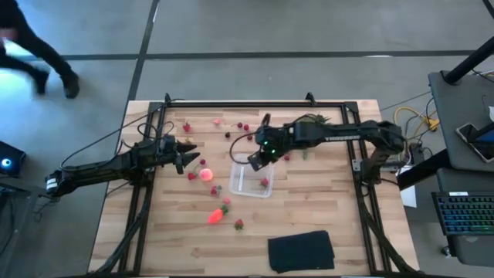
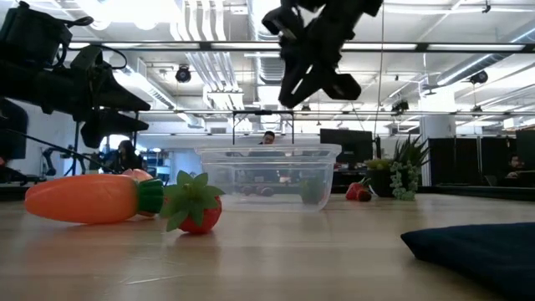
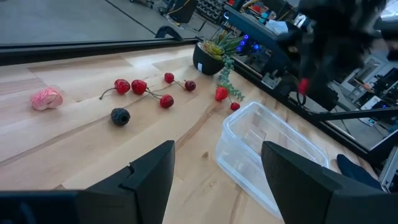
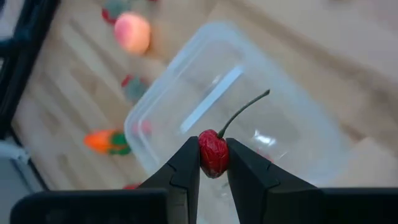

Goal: Pick and placing Produce into tupperware
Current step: Put the red cherry into the transparent bin

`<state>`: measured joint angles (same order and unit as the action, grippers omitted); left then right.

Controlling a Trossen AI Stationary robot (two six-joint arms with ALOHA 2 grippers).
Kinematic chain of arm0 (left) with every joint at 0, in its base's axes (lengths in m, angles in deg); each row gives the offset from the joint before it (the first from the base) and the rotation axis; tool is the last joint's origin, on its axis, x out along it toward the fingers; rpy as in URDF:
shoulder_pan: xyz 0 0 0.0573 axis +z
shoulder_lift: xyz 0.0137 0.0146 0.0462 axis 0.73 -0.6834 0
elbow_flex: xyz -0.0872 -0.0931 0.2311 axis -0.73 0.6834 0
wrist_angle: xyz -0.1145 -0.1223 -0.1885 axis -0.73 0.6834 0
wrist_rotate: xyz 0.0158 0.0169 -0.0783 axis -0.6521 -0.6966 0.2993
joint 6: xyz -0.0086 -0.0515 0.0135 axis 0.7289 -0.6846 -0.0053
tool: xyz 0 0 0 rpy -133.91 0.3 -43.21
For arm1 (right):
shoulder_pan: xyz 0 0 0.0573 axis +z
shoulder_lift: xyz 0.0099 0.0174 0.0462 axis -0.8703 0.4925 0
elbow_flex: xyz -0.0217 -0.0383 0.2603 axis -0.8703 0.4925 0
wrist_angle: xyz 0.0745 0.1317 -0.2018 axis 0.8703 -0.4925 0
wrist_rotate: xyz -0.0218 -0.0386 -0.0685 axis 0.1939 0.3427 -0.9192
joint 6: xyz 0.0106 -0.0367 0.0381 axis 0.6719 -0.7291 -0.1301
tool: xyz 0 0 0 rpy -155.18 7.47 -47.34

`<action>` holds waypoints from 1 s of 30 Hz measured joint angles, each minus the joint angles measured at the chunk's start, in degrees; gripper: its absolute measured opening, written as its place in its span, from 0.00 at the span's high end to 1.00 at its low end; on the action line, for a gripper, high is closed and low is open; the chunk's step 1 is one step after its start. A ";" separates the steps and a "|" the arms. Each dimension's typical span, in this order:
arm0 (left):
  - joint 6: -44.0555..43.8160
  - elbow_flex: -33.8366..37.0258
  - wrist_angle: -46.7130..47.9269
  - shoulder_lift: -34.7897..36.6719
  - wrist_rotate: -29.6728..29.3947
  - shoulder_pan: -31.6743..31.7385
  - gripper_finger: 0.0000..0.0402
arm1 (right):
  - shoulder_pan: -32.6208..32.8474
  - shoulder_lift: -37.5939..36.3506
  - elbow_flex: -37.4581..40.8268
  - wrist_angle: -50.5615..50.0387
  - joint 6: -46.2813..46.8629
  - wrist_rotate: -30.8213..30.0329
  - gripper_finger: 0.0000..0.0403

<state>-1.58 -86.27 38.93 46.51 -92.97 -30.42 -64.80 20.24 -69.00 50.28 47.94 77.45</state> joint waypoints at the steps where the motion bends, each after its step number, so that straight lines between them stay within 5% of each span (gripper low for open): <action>1: 0.00 0.00 -0.03 0.00 0.00 0.02 0.44 | 0.57 1.24 -0.65 -0.17 0.25 1.39 0.84; 5: 0.00 0.01 -0.03 0.01 0.00 0.01 0.44 | 4.05 5.85 -3.87 -0.63 0.31 5.44 0.84; 10: -0.02 0.01 0.01 0.04 0.00 0.00 0.44 | 7.41 11.03 -8.26 -3.38 4.00 2.48 0.82; 17: -0.01 0.01 -0.01 0.01 0.00 0.02 0.44 | 9.39 17.22 -17.71 -22.28 9.15 -5.84 0.61; 23: -0.01 0.00 -0.04 0.04 0.00 0.02 0.44 | 8.34 16.40 -22.60 -30.47 12.21 -12.38 0.45; 30: 0.00 0.00 -0.02 0.09 0.00 0.02 0.44 | 2.13 13.55 -20.04 -42.64 7.52 -12.84 0.42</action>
<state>-1.58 -86.27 38.91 46.60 -92.97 -30.40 -62.67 33.79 -89.04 7.64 55.46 64.61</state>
